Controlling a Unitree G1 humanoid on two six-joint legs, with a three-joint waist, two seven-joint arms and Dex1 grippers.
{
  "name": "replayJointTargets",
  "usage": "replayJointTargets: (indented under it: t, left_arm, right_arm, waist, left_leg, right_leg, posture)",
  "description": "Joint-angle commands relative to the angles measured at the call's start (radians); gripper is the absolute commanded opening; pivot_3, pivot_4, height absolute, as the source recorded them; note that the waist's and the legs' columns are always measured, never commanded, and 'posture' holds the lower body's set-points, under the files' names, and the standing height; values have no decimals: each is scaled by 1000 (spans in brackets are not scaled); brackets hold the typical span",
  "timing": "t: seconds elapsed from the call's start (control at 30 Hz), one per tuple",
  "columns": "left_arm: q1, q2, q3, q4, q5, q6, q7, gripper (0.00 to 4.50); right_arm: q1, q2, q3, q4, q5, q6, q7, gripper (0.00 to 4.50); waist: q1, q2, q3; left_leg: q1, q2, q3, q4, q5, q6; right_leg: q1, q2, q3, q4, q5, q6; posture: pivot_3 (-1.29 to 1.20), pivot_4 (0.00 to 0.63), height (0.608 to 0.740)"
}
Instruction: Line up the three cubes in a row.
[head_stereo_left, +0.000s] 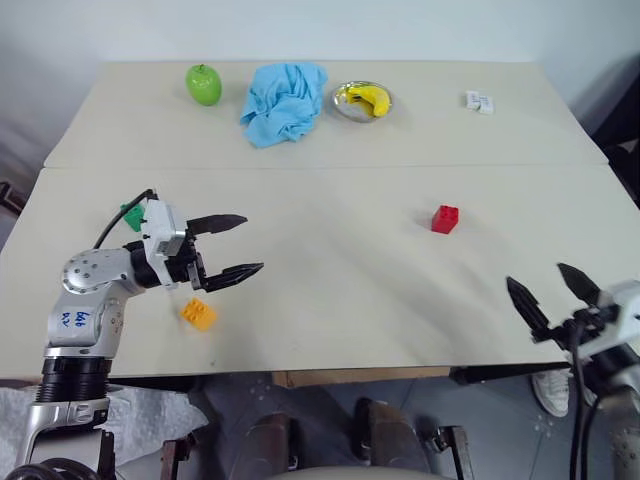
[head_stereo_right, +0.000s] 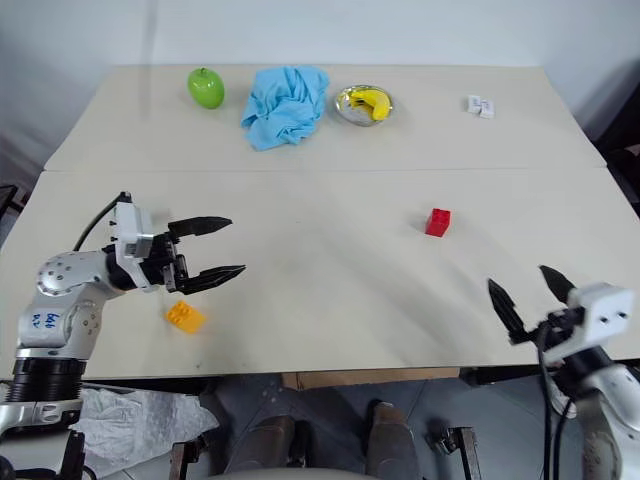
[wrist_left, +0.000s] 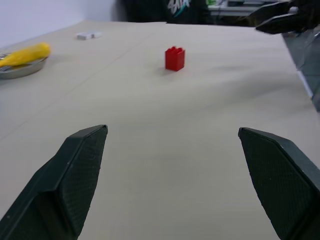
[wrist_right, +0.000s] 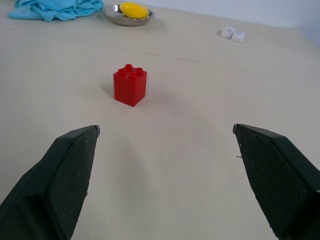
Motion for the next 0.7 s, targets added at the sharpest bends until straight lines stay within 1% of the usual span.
replayJointTargets:
  t: [0.03, 0.1, 0.17, 0.23, 0.3, 0.4, 0.5, 0.7]
  left_arm:
    - [0, -3, -5, 2, 2, 24, 3, 4461]
    - [-5, -4, -6, 0, 3, 29, 5, 4461]
    - [-10, -1, -7, 1, 6, 29, 1, 4461]
    - [-12, 4, -7, 2, 10, 26, -4, 4461]
    - [-9, 8, -5, -1, 13, 27, -6, 4461]
    - [-9, 13, -4, -8, 16, 31, -3, 4461]
    - [-6, 21, -7, -16, 23, 31, -5, 4461]
    - [-3, 30, 0, -31, 30, 30, -3, 4461]
  right_arm:
    - [-109, -63, 72, -88, -14, 204, -125, 4500]
    - [-209, -88, 119, -93, -30, 321, -196, 4500]
    - [-351, -88, 162, -79, -14, 463, -275, 4500]
    - [-463, -75, 193, -61, -5, 575, -327, 4500]
    - [-536, -57, 221, -47, -20, 647, -368, 4500]
    - [-646, -9, 259, 13, -57, 710, -433, 4500]
    - [-740, 39, 302, 108, -128, 699, -491, 4500]
    - [-795, 90, 321, 209, -249, 646, -571, 4500]
  waist:
    - [-3, 0, 0]
    - [2, 0, 0]
    - [3, 0, 0]
    - [3, 0, 0]
    - [7, 0, 0]
    - [8, 0, 0]
    - [2, 0, 0]
    - [4, 0, 0]
  left_leg:
    - [0, 0, 0, 0, 0, 0]
    - [-1, 1, 0, 0, 0, 0]
    - [-1, 1, 0, 1, 0, 0]
    - [-2, 0, 0, 2, 0, 0]
    - [-3, 1, -1, 2, 0, 0]
    - [-6, 0, -5, 2, 0, 0]
    - [-8, -1, -4, 2, 0, 0]
    - [-14, -1, -7, 3, 0, 0]
  right_leg:
    - [0, 0, 0, 0, 0, 0]
    - [-2, 0, 0, 0, 0, 0]
    - [-2, 0, 0, 0, 0, 0]
    - [-2, -1, 0, 1, 0, 0]
    - [-3, 0, -1, 1, 0, -1]
    - [-5, 0, -3, 1, -1, -2]
    - [-6, 0, -3, 1, -1, -2]
    - [-8, 1, -7, 0, -1, -2]
  posture:
    - [0, 150, 740]
    - [0, 150, 740]
    - [0, 150, 740]
    - [0, 150, 740]
    - [0, 150, 740]
    - [0, 150, 740]
    - [0, 150, 740]
    - [0, 150, 740]
